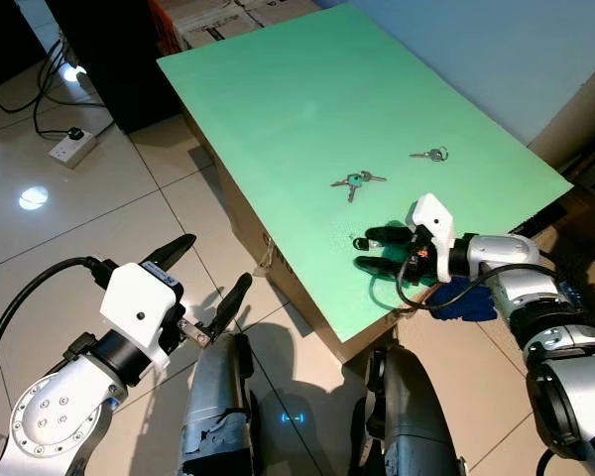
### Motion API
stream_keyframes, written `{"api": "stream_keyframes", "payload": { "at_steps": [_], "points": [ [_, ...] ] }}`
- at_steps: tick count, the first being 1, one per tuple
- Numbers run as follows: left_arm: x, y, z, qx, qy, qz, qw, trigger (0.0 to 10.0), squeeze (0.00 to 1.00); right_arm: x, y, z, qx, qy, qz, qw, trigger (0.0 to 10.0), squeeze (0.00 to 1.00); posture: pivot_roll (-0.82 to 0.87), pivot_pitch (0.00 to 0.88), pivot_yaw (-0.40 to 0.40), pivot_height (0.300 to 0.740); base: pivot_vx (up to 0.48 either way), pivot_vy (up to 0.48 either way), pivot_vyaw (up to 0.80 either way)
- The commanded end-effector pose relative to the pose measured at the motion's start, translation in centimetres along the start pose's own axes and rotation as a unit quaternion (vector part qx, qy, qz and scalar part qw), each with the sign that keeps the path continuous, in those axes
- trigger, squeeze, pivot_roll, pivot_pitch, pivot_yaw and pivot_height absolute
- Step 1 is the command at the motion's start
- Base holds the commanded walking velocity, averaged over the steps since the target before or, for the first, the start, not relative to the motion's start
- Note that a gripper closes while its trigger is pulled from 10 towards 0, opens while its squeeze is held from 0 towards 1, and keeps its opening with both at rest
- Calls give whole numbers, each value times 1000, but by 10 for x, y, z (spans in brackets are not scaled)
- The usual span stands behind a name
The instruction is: Hang keys on a hook
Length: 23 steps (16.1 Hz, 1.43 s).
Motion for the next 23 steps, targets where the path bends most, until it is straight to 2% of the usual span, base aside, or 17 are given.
{"api": "stream_keyframes", "payload": {
  "at_steps": [1,7,18,20,23],
  "points": [
    [3,4,0,-9,4,-2,1000,10000,0,-15,-3,-6,12,-31,15,999,0,0,200,237,-12,601,0,0,0],
    [2,4,1,-8,5,-3,1000,10000,0,-18,-2,-11,15,-38,18,999,0,0,200,239,-12,601,0,0,0],
    [2,5,2,-12,7,-7,1000,10000,0,-15,0,-10,2,-25,21,999,0,0,199,244,-9,601,0,0,0],
    [2,5,3,-13,7,-7,1000,10000,0,-12,2,-12,-5,-17,21,1000,0,0,197,243,-8,601,0,0,0],
    [3,6,4,-11,10,-9,1000,10000,0,0,8,-19,-20,22,21,999,0,0,192,244,-12,601,0,0,0]
  ]
}}
Point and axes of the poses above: a point about 5 cm out from each wrist's last joint towards the gripper, its own z axis pointing out of the wrist towards the gripper, its own x axis along the axis of the wrist's last joint, y = z × x, the point moved 2 cm from there along z, pointing out of the wrist towards the gripper, and after that the axes turned 10 degrees about z, right-handed, at the moved point
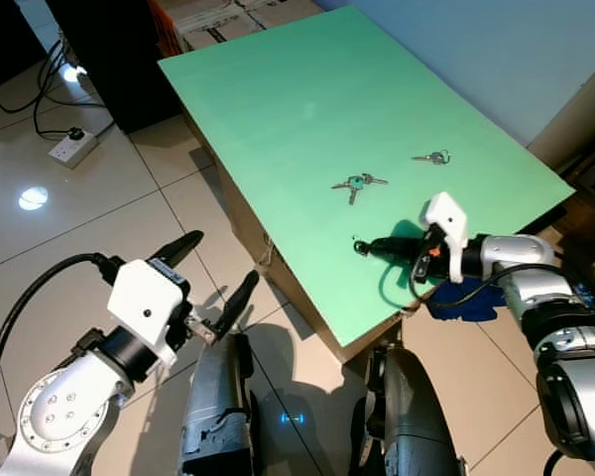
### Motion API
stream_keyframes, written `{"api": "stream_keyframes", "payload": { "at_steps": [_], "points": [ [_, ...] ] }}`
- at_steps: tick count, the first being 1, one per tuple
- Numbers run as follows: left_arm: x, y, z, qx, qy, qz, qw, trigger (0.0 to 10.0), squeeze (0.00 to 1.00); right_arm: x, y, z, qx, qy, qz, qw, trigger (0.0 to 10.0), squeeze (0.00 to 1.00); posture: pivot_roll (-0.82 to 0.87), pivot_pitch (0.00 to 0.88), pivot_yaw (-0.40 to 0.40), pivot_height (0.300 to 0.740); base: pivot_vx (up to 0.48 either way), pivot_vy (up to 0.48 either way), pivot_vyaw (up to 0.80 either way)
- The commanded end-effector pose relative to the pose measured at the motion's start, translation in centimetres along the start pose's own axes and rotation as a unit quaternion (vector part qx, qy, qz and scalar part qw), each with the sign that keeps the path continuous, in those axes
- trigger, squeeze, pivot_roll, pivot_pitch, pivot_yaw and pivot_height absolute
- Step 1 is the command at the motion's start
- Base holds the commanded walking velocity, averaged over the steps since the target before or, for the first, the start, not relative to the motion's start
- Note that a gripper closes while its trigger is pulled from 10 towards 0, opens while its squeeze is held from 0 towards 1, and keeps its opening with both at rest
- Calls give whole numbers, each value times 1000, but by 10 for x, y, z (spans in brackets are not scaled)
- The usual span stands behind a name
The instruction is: Hang keys on a hook
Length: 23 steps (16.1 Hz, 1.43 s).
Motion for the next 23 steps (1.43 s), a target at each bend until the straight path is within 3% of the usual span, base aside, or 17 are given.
{"api": "stream_keyframes", "payload": {
  "at_steps": [1,4,6,7,8,9,11,17,23],
  "points": [
    [-1,3,-1,-4,-3,-5,1000,10000,0,6,3,-10,-8,26,-3,1000,0,0,195,244,-18,601,0,0,0],
    [-1,2,-2,1,-5,-5,1000,10000,0,30,9,-25,-19,93,0,995,0,0,195,245,-19,601,0,0,0],
    [-2,2,-2,0,-5,-6,1000,10000,0,30,8,-26,-20,91,-9,996,0,0,184,248,-11,601,0,0,0],
    [-2,3,0,-4,-4,-6,1000,10000,0,24,8,-22,-26,76,-13,997,3098,0,183,250,-3,601,0,0,0],
    [-2,3,0,-4,-3,-6,1000,10000,0,21,7,-21,-28,70,-13,997,6902,196,186,251,-1,601,0,0,0],
    [-2,3,0,-5,-3,-6,1000,10000,0,19,6,-18,-24,65,-9,998,10000,1000,188,253,1,601,0,0,0],
    [-1,1,-2,-6,-5,-3,1000,10000,0,18,4,-7,-25,57,-2,998,10000,1000,201,263,0,601,0,0,0],
    [1,1,-6,-2,-11,-1,1000,10000,0,27,6,4,-33,68,-3,997,10000,1000,219,280,-11,601,0,0,0],
    [1,0,-8,1,-13,0,1000,10000,0,22,-4,18,7,39,-7,999,10000,1000,228,285,-14,601,0,0,0]
  ]
}}
Point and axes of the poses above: a point about 5 cm out from each wrist's last joint towards the gripper, its own z axis pointing out of the wrist towards the gripper, its own x axis along the axis of the wrist's last joint, y = z × x, the point moved 2 cm from there along z, pointing out of the wrist towards the gripper, and after that the axes turned 10 degrees about z, right-handed, at the moved point
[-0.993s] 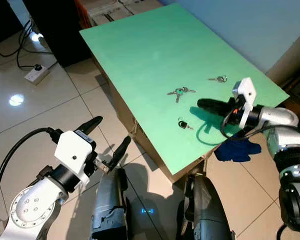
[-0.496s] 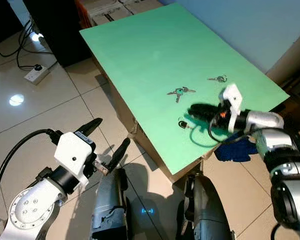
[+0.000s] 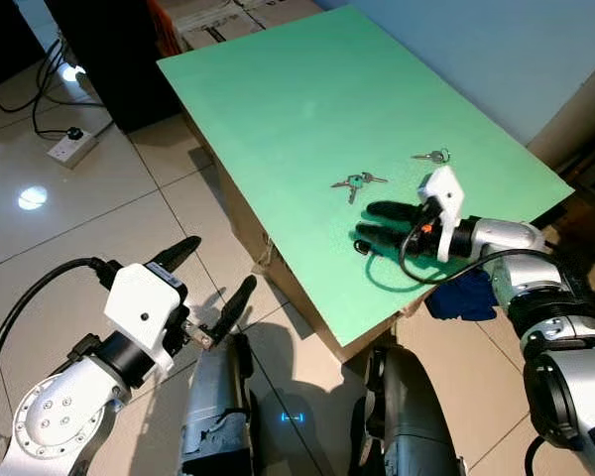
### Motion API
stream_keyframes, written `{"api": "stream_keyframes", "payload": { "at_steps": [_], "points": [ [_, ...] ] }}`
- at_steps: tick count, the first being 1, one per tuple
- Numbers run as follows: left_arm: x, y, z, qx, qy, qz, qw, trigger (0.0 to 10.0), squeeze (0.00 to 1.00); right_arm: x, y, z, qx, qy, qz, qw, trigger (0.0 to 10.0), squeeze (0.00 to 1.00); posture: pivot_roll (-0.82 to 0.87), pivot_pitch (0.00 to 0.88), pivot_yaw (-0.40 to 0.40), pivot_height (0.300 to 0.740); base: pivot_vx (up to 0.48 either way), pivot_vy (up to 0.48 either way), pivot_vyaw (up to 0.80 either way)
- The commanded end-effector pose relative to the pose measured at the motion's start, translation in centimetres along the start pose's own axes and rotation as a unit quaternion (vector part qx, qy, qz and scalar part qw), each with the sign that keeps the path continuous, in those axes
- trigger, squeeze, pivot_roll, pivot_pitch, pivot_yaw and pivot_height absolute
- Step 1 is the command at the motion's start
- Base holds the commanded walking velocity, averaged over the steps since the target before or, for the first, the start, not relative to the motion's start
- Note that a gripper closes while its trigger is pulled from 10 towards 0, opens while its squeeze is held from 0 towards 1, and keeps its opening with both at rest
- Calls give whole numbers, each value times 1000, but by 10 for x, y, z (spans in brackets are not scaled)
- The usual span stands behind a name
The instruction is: Hang keys on a hook
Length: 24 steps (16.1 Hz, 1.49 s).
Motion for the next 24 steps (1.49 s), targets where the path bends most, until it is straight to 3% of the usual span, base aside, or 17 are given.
{"api": "stream_keyframes", "payload": {
  "at_steps": [1,2,3,4,8,12,14,15,17,24],
  "points": [
    [4,0,-2,0,2,5,1000,10000,0,-6,-2,2,6,-26,-19,999,10000,1000,229,284,-13,601,0,0,0],
    [4,0,-3,0,1,5,1000,10000,0,-9,-2,3,-1,-40,-32,999,10000,1000,229,284,-13,601,0,0,0],
    [4,-1,-3,-1,1,6,1000,10000,0,-13,-2,4,-7,-60,-47,997,10000,271,232,283,-12,601,0,0,0],
    [4,-1,-3,-1,1,6,1000,10000,0,-13,-3,5,-5,-60,-47,997,10000,0,233,283,-11,601,0,0,0],
    [5,-2,-4,-3,0,8,1000,10000,0,-15,-7,11,9,-63,-45,997,10000,0,244,285,-6,601,0,0,0],
    [6,-2,-7,-6,-3,11,1000,10000,0,-17,-6,12,1,-55,-14,998,10000,0,255,282,0,601,0,0,0],
    [6,-2,-7,-7,-3,11,1000,10000,0,-22,-7,10,11,-69,-11,997,4431,0,254,278,1,601,0,0,0],
    [6,-2,-7,-8,-3,11,1000,10000,0,-24,-8,8,16,-77,-14,997,2275,0,251,275,0,601,0,0,0],
    [6,0,-7,-9,-2,9,1000,10000,0,-29,-7,1,26,-91,-13,995,0,0,249,272,-2,601,0,0,0],
    [7,1,-5,-15,0,7,1000,10000,0,-32,-6,-5,23,-96,-11,995,0,0,243,267,4,601,0,0,0]
  ]
}}
Point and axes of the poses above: a point about 5 cm out from each wrist's last joint towards the gripper, its own z axis pointing out of the wrist towards the gripper, its own x axis along the axis of the wrist's last joint, y = z × x, the point moved 2 cm from there along z, pointing out of the wrist towards the gripper, and after that the axes turned 10 degrees about z, right-handed, at the moved point
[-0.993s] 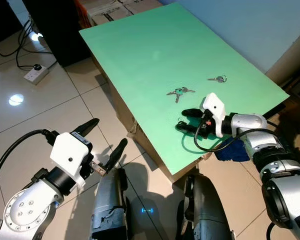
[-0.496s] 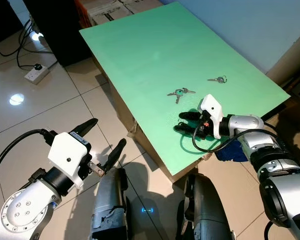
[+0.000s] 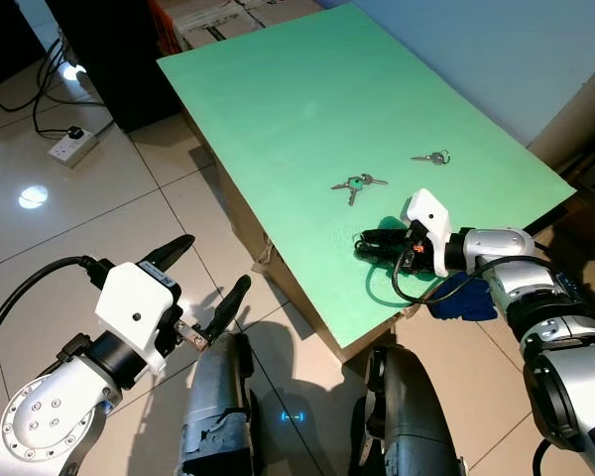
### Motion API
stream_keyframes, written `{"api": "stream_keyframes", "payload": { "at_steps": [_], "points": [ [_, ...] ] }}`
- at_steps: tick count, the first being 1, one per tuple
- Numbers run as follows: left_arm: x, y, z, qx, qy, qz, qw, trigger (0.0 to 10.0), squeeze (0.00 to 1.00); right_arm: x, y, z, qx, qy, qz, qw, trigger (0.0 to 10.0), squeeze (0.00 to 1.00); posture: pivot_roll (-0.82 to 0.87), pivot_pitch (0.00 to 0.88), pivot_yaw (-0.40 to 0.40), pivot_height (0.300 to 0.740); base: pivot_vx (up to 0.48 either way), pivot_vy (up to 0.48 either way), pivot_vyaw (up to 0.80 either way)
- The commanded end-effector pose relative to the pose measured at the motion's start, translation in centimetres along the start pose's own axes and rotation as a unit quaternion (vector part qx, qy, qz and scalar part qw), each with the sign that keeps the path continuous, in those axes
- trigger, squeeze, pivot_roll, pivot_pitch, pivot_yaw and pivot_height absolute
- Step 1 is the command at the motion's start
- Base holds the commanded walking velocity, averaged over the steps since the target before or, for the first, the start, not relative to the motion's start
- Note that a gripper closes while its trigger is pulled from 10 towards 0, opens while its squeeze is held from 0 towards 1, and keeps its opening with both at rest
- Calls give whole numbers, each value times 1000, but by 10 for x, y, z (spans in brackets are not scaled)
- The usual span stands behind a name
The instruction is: Hang keys on a hook
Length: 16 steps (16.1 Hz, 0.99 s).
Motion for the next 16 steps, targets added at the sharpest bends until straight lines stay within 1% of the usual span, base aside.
{"api": "stream_keyframes", "payload": {
  "at_steps": [1,9,12,15,16],
  "points": [
    [4,4,0,-12,5,-2,1000,10000,0,-13,-2,-4,8,-22,12,1000,0,0,242,267,5,601,0,0,0],
    [3,3,1,-8,4,-2,1000,10000,0,-11,-2,-3,7,-20,13,1000,0,0,240,271,-1,601,0,0,0],
    [3,3,2,-6,5,-2,1000,10000,0,-8,0,-5,0,-11,12,1000,0,0,236,268,-2,601,0,0,0],
    [2,3,3,0,7,-1,1000,10000,0,8,8,-10,-29,33,6,999,0,0,228,261,-14,601,0,0,0],
    [2,2,3,4,8,-2,1000,10000,0,17,12,-13,-44,61,6,997,0,0,225,260,-17,601,0,0,0]
  ]
}}
Point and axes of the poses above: a point about 5 cm out from each wrist's last joint towards the gripper, its own z axis pointing out of the wrist towards the gripper, its own x axis along the axis of the wrist's last joint, y = z × x, the point moved 2 cm from there along z, pointing out of the wrist towards the gripper, and after that the axes turned 10 degrees about z, right-handed, at the moved point
